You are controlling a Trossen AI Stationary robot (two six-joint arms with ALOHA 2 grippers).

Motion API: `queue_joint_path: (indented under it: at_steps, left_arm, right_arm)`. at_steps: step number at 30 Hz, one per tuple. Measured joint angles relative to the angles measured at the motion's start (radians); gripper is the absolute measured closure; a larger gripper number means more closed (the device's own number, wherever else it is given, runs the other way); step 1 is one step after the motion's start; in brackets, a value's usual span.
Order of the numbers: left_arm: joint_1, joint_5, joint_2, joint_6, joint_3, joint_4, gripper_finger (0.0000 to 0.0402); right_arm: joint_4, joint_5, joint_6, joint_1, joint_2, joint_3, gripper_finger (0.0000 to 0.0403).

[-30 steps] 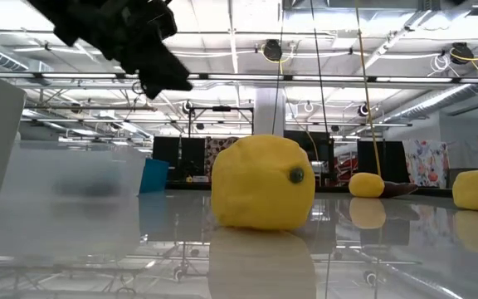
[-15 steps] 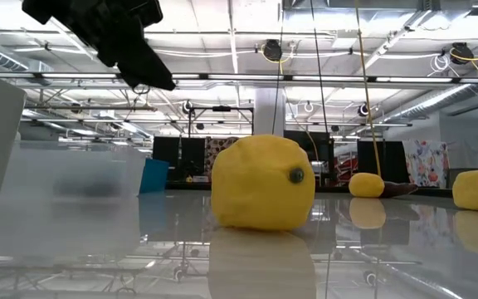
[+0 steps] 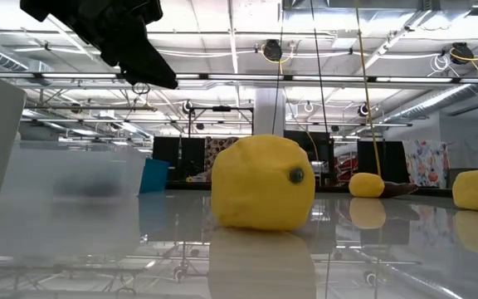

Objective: Sort produce into baskets
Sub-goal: Put the eggplant into the transparent bin

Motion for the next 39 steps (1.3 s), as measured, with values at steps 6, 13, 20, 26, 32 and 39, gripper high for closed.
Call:
queue_joint_path:
  at_steps: [6, 13, 20, 26, 32, 39]
  left_arm:
    - [0.000, -0.004, 0.000, 0.001, 0.000, -0.001, 0.0242]
    - [0.000, -0.043, 0.000, 0.004, 0.000, -0.002, 0.0242]
    - [0.000, -0.071, 0.000, 0.008, 0.000, -0.003, 0.0242]
    - [0.000, -0.071, 0.000, 0.008, 0.000, -0.003, 0.0242]
    - [0.000, -0.071, 0.000, 0.008, 0.000, -0.004, 0.0242]
    - [0.000, -0.071, 0.000, 0.008, 0.000, -0.004, 0.0242]
  right_arm:
    - [0.100, 0.031, 0.011, -0.001, 0.000, -0.072, 0.0200]
    - [0.201, 0.038, 0.028, -0.004, 0.000, -0.134, 0.0200]
    - [0.186, 0.029, 0.038, -0.024, 0.000, -0.141, 0.0249]
    - [0.183, 0.028, 0.015, -0.046, -0.002, -0.141, 0.0341]
    - [0.166, -0.022, 0.010, -0.085, -0.037, -0.142, 0.0395]
    - [0.049, -0.020, -0.033, -0.160, -0.104, -0.142, 0.0383]
